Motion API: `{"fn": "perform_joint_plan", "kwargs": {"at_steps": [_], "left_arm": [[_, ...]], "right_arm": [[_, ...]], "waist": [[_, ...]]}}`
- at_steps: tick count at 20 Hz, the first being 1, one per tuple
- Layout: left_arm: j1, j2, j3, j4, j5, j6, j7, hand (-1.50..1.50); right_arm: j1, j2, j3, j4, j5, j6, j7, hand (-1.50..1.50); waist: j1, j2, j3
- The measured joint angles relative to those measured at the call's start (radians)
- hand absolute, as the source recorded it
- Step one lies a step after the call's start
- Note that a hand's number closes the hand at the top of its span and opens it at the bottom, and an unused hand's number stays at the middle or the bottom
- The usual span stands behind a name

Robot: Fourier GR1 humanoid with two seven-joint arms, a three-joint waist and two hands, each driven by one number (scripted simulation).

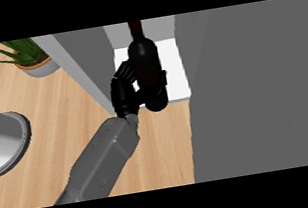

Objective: Pick up the wine, place it into the cabinet and close the cabinet

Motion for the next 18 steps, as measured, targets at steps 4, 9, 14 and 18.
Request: {"fn": "perform_joint_plan", "kwargs": {"at_steps": [4, 9, 14, 18], "left_arm": [[-0.062, 0.000, 0.011, 0.074, 0.033, 0.003, 0.000, 1.50], [-0.140, 0.000, 0.042, 0.171, 0.050, -0.002, 0.014, 1.50], [-0.231, 0.011, 0.064, 0.262, 0.033, 0.015, 0.024, 1.50], [-0.307, 0.026, 0.076, 0.338, 0.002, 0.037, 0.025, 1.50]], "right_arm": [[-0.009, 0.008, 0.007, 0.003, -0.001, 0.000, 0.005, -1.50], [-0.022, 0.012, 0.005, 0.003, -0.002, -0.006, 0.026, -1.50], [-0.028, 0.019, -0.002, 0.010, -0.001, 0.000, 0.016, -1.50], [-0.032, 0.026, -0.001, 0.014, -0.002, 0.003, 0.020, -1.50]], "waist": [[0.000, 0.003, -0.001], [0.000, 0.006, -0.001], [0.001, 0.008, -0.001], [-0.002, 0.007, 0.000]]}}
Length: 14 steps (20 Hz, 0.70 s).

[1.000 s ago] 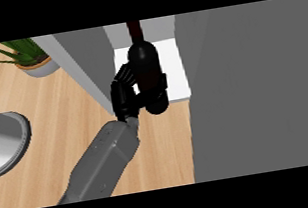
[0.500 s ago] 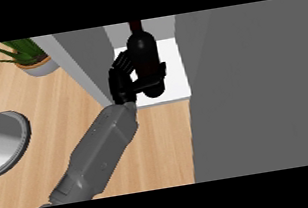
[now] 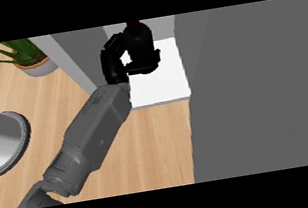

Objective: Pick up the wine, place it into the cabinet and close the cabinet

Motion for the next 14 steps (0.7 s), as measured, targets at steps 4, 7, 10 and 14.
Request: {"fn": "perform_joint_plan", "kwargs": {"at_steps": [4, 7, 10, 14], "left_arm": [[-0.064, 0.023, 0.002, 0.087, -0.035, 0.052, 0.005, -1.50], [-0.104, 0.025, -0.003, 0.150, -0.063, 0.088, 0.009, -1.50], [-0.124, 0.020, -0.009, 0.200, -0.086, 0.100, 0.022, -1.50], [-0.137, 0.016, -0.004, 0.244, -0.103, 0.101, 0.023, -1.50]], "right_arm": [[0.005, 0.006, 0.013, 0.002, -0.001, 0.009, -0.007, -1.50], [0.004, 0.005, 0.003, 0.005, -0.003, 0.020, -0.017, -1.50], [0.013, 0.009, 0.001, 0.011, -0.004, 0.032, -0.032, -1.50], [0.036, 0.014, 0.017, 0.009, -0.005, 0.043, -0.048, -1.50]], "waist": [[-0.009, 0.000, 0.001], [-0.015, 0.002, 0.001], [-0.017, 0.000, 0.002], [-0.021, -0.001, 0.004]]}}
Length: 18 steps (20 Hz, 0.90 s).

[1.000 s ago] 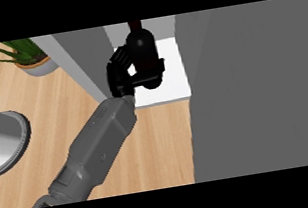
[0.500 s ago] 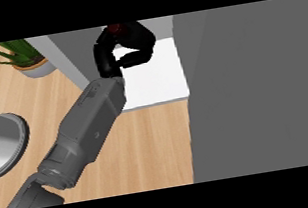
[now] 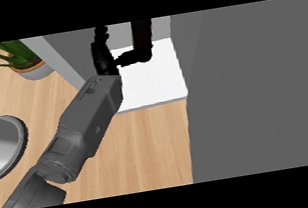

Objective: Pick up the wine, place it into the cabinet and close the cabinet

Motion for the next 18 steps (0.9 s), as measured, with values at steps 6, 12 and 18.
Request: {"fn": "perform_joint_plan", "kwargs": {"at_steps": [6, 12, 18], "left_arm": [[-0.026, -0.007, 0.004, 0.045, -0.021, 0.012, 0.009, -1.50], [-0.024, -0.004, 0.019, 0.048, -0.029, -0.021, -0.027, -1.50], [-0.016, -0.011, 0.021, 0.021, -0.051, -0.098, -0.074, -1.50]], "right_arm": [[0.022, 0.000, 0.005, -0.001, -0.005, 0.014, -0.012, -1.50], [0.039, 0.004, 0.020, -0.002, -0.003, 0.020, -0.024, -1.50], [0.048, 0.005, 0.017, -0.006, -0.003, 0.016, -0.024, -1.50]], "waist": [[-0.001, 0.003, -0.002], [-0.002, 0.003, -0.002], [0.012, 0.002, -0.002]]}}
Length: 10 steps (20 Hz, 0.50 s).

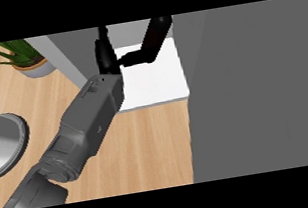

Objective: Pick up the wine, place it into the cabinet and close the cabinet

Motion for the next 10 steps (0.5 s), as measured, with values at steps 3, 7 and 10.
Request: {"fn": "perform_joint_plan", "kwargs": {"at_steps": [3, 7, 10], "left_arm": [[0.011, -0.004, 0.010, -0.022, -0.002, -0.040, -0.031, -1.50], [0.034, -0.012, 0.030, -0.078, 0.003, -0.083, -0.068, -1.50], [0.064, -0.015, 0.039, -0.131, 0.002, -0.101, -0.095, -1.50]], "right_arm": [[0.002, -0.006, -0.005, -0.003, 0.000, 0.002, 0.004, -1.50], [0.010, 0.001, 0.005, -0.004, 0.004, -0.007, 0.000, -1.50], [0.036, -0.004, -0.010, -0.007, 0.003, 0.003, -0.016, -1.50]], "waist": [[0.007, -0.002, 0.000], [0.024, -0.009, -0.001], [0.033, -0.014, 0.000]]}}
